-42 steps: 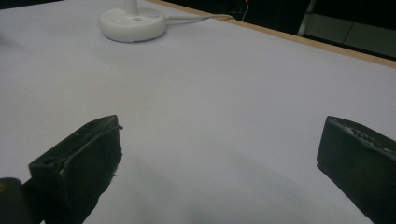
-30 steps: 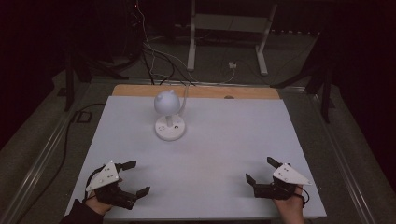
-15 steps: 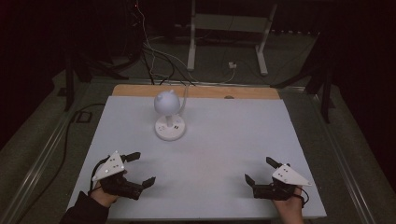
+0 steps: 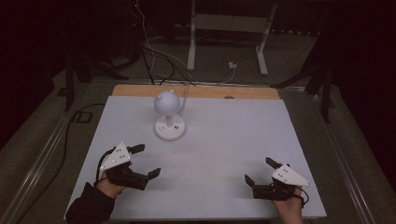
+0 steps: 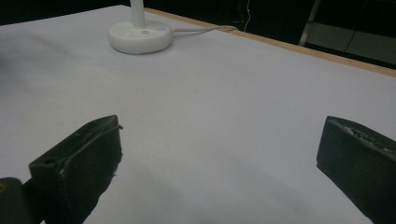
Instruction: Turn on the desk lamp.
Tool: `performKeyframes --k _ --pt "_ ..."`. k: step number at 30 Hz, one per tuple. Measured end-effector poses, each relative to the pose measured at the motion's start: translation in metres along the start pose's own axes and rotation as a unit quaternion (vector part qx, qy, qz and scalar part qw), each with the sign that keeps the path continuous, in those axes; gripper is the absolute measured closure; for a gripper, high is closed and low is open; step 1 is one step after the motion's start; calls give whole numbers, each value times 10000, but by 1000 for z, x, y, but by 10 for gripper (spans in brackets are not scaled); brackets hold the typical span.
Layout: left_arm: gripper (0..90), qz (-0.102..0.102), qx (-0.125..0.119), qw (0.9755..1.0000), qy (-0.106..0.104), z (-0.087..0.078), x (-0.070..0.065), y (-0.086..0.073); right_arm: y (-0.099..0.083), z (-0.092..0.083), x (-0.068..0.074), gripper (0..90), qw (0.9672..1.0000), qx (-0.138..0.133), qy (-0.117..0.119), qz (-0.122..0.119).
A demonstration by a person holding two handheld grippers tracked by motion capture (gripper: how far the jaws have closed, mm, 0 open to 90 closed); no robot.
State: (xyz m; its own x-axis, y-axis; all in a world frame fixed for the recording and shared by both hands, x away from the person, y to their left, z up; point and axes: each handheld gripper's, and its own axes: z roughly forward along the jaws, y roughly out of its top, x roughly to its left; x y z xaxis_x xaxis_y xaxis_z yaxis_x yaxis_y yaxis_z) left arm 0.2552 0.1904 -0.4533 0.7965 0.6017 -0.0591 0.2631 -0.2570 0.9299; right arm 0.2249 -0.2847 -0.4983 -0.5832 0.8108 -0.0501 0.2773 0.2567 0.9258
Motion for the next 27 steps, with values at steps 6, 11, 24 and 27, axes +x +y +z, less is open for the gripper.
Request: performKeyframes --k 6,11,24,27 --pt "3 -2 61 9999 79 10 3 6 0 0 1 0 10000 -6 37 2" --pt "2 -79 135 9997 177 21 6 10 0 -1 1 0 10000 -5 61 17" --pt "3 -377 299 9960 752 49 12 21 0 -2 0 0 9999 -36 92 24" --pt "3 -471 287 9954 788 56 13 23 0 -2 0 0 9999 -39 104 53"
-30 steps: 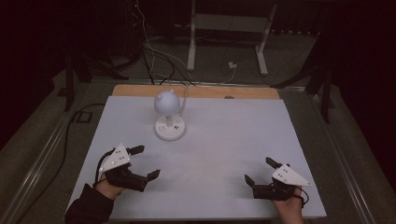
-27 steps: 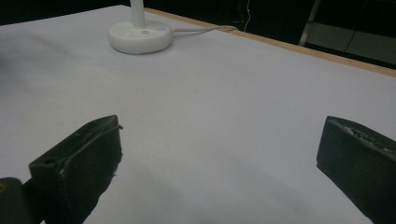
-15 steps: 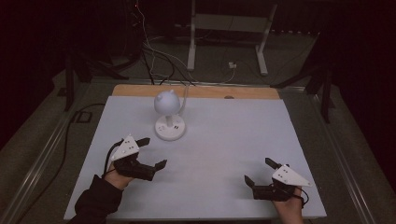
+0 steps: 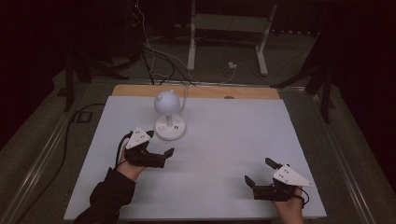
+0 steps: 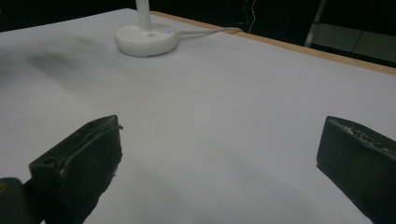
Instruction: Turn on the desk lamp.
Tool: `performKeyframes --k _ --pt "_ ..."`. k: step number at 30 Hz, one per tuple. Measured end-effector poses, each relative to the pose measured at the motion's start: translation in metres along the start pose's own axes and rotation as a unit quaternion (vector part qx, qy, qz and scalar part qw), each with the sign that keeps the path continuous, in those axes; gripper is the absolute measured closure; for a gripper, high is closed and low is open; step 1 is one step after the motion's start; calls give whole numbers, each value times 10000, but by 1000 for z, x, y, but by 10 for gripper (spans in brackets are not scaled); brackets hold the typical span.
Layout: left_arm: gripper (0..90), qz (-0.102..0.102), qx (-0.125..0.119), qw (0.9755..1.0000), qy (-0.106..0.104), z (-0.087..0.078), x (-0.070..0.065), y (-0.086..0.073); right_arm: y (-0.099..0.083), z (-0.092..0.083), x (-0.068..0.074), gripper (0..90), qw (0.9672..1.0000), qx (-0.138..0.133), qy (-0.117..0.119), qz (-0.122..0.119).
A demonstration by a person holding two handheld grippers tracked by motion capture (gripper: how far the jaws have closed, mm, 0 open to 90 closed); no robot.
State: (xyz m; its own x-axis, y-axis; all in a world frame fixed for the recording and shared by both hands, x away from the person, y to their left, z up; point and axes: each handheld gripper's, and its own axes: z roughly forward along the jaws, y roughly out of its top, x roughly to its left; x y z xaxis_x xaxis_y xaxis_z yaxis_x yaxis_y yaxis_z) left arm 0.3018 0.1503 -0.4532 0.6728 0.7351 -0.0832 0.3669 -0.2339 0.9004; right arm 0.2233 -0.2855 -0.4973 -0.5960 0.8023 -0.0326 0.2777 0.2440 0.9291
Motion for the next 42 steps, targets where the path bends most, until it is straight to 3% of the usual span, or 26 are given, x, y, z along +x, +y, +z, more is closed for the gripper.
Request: performKeyframes --k 1,8,12,14,16,20,23,25,31,34,38,42 --pt "3 -3 -15 9999 112 3 -1 1 0 0 0 0 10000 0 0 -3" --pt "3 -138 93 9998 66 19 -3 4 0 0 0 0 10000 -7 0 -8" --pt "3 -164 69 9994 309 30 -6 6 0 -1 -1 0 10000 -30 -7 18" --pt "3 -167 57 9993 315 32 -7 7 0 -1 -1 0 10000 -23 -4 4" --pt "3 -154 64 9986 498 36 -8 7 0 -1 -1 0 10000 -19 1 15" --pt "3 -349 -22 9983 455 46 -5 5 1 -1 -1 0 10000 -38 3 15" --pt "3 -654 46 9962 567 52 -3 5 0 -1 -1 0 10000 -29 5 20" --pt "3 -746 26 9949 675 54 0 4 0 -1 -1 0 10000 -15 8 -1" --pt "3 -528 106 9925 1102 62 3 4 0 -1 -2 0 10000 -29 23 23" --pt "11 -571 199 9920 1109 64 3 5 0 -1 -2 0 10000 -27 29 44" --pt "95 -584 228 9892 1328 68 1 4 0 -1 -2 0 10000 -30 32 48" --pt "196 -562 242 9878 1430 70 1 5 0 -1 -2 0 10000 -17 32 49"
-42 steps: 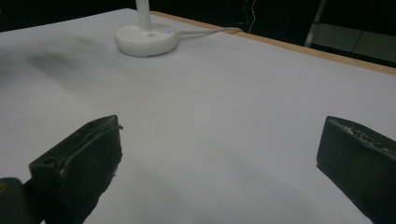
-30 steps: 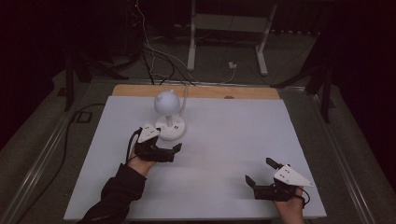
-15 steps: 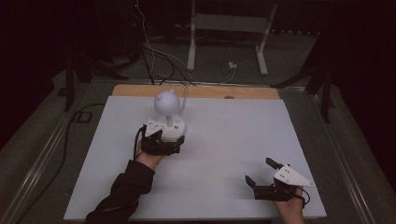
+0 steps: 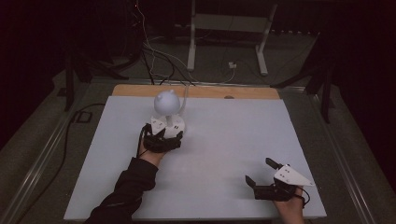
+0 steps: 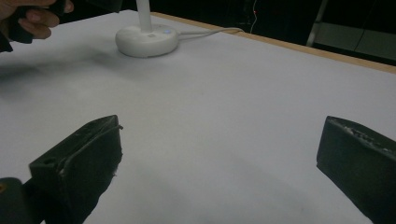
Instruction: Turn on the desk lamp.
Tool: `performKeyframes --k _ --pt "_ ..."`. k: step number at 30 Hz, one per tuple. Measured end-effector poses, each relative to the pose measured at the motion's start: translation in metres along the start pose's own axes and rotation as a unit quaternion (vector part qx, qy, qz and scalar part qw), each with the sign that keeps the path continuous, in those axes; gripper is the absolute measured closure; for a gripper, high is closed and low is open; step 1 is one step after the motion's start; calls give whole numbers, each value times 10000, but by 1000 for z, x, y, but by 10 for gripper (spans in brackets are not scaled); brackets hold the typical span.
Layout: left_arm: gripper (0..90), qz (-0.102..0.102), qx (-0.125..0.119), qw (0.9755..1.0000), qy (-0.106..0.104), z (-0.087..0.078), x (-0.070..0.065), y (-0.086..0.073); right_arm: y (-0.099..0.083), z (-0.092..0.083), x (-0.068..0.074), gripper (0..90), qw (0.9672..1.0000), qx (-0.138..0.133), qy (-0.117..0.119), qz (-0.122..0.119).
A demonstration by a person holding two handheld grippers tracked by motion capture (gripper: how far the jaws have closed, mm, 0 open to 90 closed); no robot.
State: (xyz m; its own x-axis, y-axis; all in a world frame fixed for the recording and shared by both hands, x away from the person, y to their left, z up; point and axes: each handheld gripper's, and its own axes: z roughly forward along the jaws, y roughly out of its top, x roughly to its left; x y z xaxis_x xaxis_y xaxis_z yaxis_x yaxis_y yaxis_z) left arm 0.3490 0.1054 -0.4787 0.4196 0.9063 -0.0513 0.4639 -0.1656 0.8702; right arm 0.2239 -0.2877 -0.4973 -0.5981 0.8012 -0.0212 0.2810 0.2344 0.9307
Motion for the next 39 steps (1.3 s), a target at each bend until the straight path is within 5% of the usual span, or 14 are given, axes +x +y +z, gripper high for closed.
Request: performKeyframes --k 13,23,39 --pt "668 82 84 9999 24 8 4 -3 0 0 1 0 10000 0 -6 -27" --pt "897 90 250 9996 117 17 8 -5 0 -1 1 0 10000 4 -7 -45" --pt "900 282 404 9988 -76 31 16 -11 1 -2 2 0 10000 -13 18 -66"
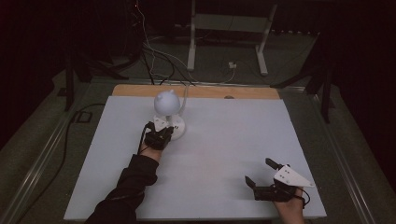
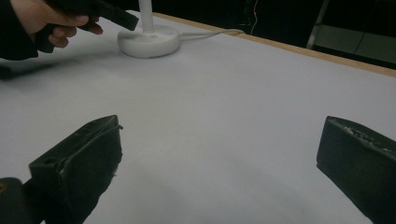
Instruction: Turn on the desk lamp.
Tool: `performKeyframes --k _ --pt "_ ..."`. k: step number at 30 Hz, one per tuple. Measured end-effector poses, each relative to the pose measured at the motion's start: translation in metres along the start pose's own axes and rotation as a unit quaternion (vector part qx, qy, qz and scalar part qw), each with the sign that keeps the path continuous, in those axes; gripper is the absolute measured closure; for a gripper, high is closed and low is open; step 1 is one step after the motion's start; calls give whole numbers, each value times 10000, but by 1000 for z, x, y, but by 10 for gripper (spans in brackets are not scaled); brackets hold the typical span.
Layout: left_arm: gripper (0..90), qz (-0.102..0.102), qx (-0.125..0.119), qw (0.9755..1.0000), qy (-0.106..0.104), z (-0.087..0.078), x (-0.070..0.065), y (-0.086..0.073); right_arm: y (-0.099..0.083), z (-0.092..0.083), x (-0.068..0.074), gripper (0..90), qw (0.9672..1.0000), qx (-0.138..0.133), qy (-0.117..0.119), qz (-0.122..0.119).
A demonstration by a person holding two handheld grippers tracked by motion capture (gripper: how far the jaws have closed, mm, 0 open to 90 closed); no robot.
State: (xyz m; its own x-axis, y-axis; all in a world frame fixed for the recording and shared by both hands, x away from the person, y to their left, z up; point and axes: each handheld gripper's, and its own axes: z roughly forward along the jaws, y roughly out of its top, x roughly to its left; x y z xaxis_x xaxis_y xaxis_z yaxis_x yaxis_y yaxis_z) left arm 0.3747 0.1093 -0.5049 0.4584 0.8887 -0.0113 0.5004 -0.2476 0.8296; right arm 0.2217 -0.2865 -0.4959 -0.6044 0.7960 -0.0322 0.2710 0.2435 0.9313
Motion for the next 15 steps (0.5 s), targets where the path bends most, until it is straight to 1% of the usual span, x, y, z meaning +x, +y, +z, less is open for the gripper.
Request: performKeyframes --k 1,2,6,9,12,14,15 --pt "900 17 -15 10000 36 1 0 0 0 0 0 0 10000 1 -4 -8" --pt "900 -2 2 10000 31 2 0 0 0 0 0 0 10000 -1 -5 -3" --pt "900 70 -11 10000 35 3 -1 0 0 0 0 0 10000 7 -3 -11" --pt "900 9 16 10000 22 4 1 0 0 0 0 0 10000 -2 2 8" --pt "900 50 47 10000 53 4 2 -1 0 0 0 0 10000 5 6 5" --pt "900 -78 -14 10000 -4 3 4 -2 0 0 0 0 10000 1 16 15" --pt "900 -78 -14 10000 -4 3 4 -2 0 0 0 0 10000 2 22 13"
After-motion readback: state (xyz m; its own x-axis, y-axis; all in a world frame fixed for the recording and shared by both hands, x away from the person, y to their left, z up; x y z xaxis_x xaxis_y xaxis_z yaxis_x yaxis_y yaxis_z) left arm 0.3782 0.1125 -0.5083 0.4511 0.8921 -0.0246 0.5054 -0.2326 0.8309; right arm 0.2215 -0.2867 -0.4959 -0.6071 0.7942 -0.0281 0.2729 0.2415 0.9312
